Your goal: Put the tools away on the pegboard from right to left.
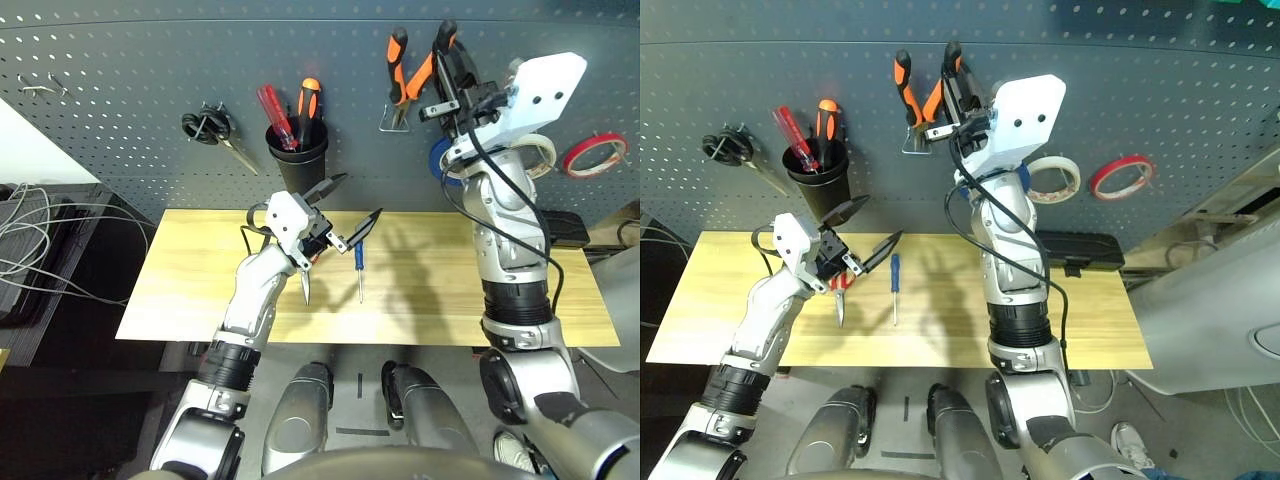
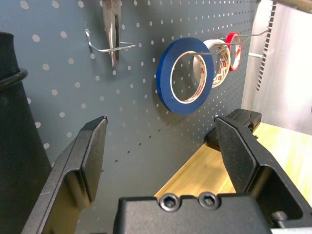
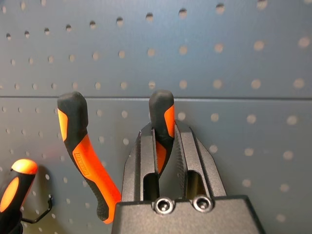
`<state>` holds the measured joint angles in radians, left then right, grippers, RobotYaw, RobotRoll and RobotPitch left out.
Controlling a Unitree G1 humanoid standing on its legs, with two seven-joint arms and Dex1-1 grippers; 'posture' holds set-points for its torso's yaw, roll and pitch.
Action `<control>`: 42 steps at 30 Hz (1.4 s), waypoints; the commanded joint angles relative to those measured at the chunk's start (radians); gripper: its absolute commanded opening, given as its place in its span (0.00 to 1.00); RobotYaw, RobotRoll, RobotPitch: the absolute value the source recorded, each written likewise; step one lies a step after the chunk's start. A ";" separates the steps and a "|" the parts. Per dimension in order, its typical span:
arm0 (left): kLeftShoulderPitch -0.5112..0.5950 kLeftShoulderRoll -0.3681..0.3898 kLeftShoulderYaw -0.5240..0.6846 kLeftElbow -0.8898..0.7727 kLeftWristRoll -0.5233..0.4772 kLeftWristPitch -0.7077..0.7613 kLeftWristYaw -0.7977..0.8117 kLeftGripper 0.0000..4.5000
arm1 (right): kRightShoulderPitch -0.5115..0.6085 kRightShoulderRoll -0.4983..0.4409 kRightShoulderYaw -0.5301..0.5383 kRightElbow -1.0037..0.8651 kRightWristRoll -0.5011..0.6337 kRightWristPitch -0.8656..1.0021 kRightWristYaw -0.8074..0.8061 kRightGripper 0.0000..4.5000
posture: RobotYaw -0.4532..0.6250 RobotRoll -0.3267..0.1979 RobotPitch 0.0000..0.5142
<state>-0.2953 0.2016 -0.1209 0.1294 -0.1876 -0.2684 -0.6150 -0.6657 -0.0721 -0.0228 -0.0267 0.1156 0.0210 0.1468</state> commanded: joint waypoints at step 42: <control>0.016 0.075 -0.075 0.187 0.231 0.067 0.048 1.00 | 0.390 -0.224 0.114 -0.219 0.092 0.509 0.256 0.99 | 0.50 0.62 0.42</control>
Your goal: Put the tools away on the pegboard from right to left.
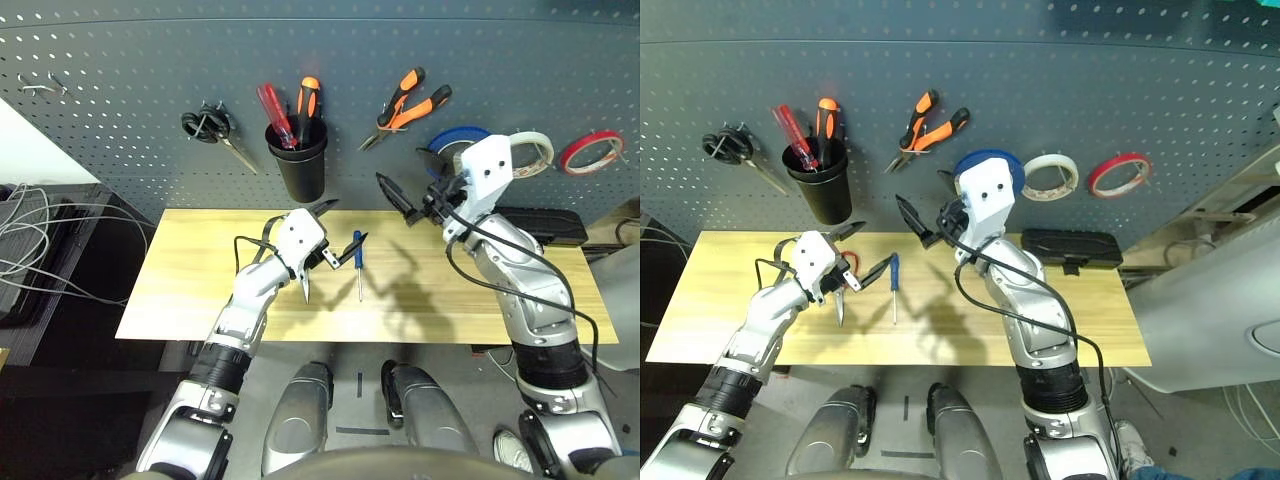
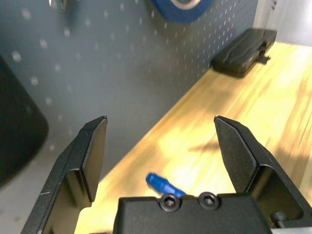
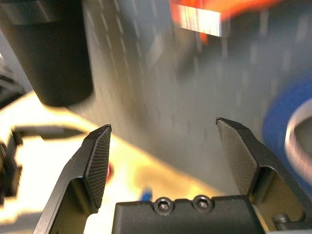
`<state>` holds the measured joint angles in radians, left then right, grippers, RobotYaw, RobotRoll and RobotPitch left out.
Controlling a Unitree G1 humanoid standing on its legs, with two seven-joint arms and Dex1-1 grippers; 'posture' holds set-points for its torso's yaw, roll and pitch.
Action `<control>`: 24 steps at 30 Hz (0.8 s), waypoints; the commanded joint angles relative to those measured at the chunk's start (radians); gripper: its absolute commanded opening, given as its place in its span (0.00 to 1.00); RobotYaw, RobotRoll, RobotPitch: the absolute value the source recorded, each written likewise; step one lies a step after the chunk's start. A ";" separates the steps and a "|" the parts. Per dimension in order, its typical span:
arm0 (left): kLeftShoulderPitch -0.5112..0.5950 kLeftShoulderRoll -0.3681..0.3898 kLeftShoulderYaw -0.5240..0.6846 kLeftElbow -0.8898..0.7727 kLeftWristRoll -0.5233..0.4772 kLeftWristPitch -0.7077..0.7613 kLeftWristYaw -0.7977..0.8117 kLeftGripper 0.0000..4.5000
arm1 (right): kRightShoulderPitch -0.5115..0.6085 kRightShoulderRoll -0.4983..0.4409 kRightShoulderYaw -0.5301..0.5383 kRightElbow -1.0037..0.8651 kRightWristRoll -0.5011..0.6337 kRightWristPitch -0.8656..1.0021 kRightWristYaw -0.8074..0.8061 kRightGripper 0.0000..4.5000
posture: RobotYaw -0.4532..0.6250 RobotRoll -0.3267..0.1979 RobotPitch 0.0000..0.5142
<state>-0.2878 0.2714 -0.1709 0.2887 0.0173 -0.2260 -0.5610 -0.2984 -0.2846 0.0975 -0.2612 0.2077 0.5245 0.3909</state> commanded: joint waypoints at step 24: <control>-0.233 -0.161 0.002 0.296 -0.001 0.531 0.078 1.00 | 0.163 -0.140 -0.036 0.257 -0.078 -0.246 0.127 0.99 | 0.49 0.62 0.48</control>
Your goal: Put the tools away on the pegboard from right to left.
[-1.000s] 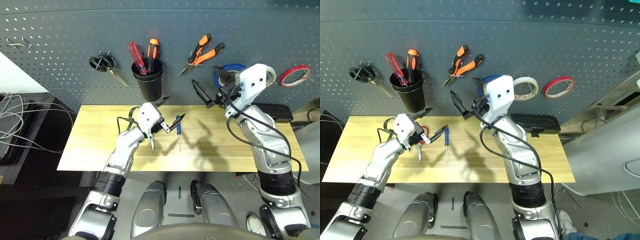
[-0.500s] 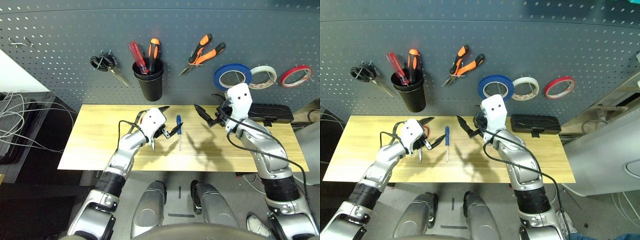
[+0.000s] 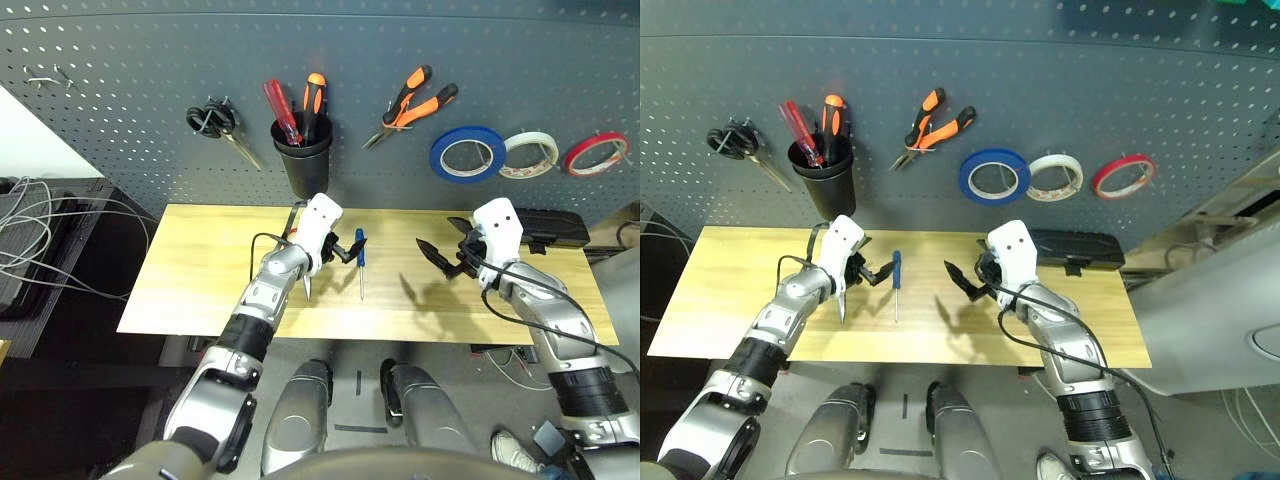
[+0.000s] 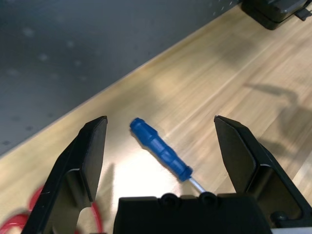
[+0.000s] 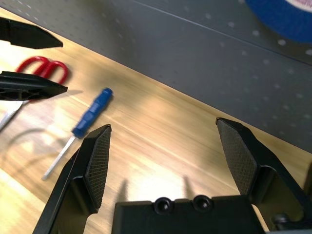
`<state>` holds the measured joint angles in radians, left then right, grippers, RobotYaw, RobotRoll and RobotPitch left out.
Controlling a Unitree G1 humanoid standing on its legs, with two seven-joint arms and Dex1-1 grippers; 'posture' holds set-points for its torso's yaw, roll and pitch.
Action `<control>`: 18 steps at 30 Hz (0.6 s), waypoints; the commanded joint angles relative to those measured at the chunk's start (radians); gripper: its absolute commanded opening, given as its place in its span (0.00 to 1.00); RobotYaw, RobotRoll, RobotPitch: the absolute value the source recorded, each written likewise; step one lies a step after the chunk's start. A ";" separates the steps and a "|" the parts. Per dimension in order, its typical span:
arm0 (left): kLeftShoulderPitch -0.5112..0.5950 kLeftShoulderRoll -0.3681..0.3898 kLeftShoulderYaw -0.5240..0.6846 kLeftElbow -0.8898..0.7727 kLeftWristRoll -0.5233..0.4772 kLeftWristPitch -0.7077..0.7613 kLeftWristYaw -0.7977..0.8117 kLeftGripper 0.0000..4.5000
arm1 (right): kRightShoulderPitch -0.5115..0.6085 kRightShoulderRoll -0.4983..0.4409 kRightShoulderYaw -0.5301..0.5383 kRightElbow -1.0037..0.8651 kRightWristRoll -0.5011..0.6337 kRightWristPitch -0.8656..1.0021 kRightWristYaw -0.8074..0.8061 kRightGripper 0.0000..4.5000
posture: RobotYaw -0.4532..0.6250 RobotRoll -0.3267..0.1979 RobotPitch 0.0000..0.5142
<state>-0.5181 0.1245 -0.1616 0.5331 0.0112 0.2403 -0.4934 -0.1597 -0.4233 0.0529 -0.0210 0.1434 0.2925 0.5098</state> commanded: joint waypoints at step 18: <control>-0.225 -0.151 0.021 0.508 0.058 0.020 0.230 1.00 | 0.050 0.060 0.031 -0.087 -0.026 0.050 -0.048 0.99 | 0.43 0.62 0.53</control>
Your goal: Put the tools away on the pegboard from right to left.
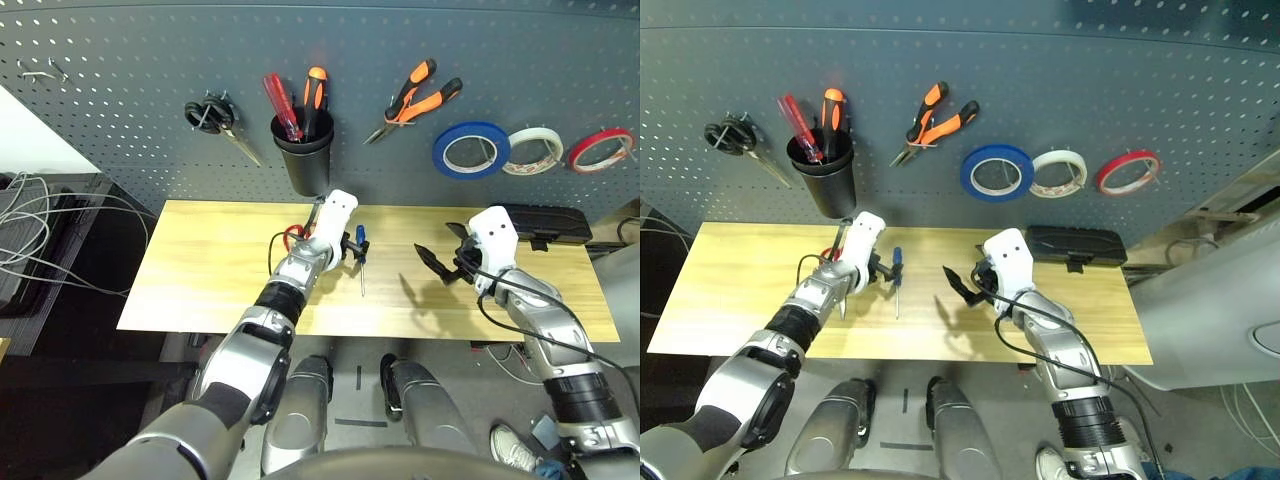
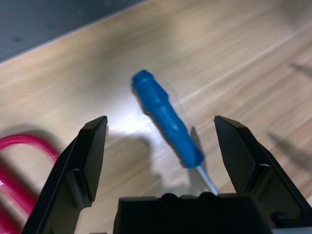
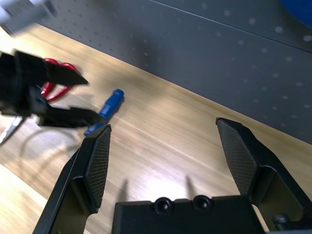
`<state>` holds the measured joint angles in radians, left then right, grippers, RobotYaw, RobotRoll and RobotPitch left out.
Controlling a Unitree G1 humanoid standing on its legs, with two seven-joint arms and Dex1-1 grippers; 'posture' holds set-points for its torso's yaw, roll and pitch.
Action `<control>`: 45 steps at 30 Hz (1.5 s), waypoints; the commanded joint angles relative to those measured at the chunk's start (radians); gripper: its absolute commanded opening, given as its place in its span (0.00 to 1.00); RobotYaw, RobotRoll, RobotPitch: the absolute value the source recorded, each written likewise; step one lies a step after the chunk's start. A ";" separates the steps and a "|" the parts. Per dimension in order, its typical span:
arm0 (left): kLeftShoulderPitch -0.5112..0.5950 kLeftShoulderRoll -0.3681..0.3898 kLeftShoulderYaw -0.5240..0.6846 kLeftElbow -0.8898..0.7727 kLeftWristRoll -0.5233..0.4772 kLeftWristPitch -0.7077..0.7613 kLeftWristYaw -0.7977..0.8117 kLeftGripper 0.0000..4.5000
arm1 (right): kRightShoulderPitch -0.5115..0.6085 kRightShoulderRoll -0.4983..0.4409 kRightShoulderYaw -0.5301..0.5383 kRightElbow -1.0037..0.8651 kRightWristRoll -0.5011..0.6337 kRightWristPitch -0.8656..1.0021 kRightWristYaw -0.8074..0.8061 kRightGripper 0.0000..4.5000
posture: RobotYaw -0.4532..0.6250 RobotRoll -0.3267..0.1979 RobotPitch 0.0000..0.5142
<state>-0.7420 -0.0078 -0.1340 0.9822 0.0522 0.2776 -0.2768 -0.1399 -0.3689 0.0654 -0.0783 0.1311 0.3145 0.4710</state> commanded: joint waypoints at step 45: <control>0.504 0.115 0.039 -0.636 -0.087 -0.411 -0.123 0.12 | -0.068 0.039 0.004 0.055 0.001 -0.121 0.015 1.00 | 0.48 0.62 0.43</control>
<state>-0.2745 0.1056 -0.0918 0.3834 -0.0149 -0.0795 -0.3747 -0.2197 -0.3320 0.0823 -0.0462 0.1196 0.2149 0.4728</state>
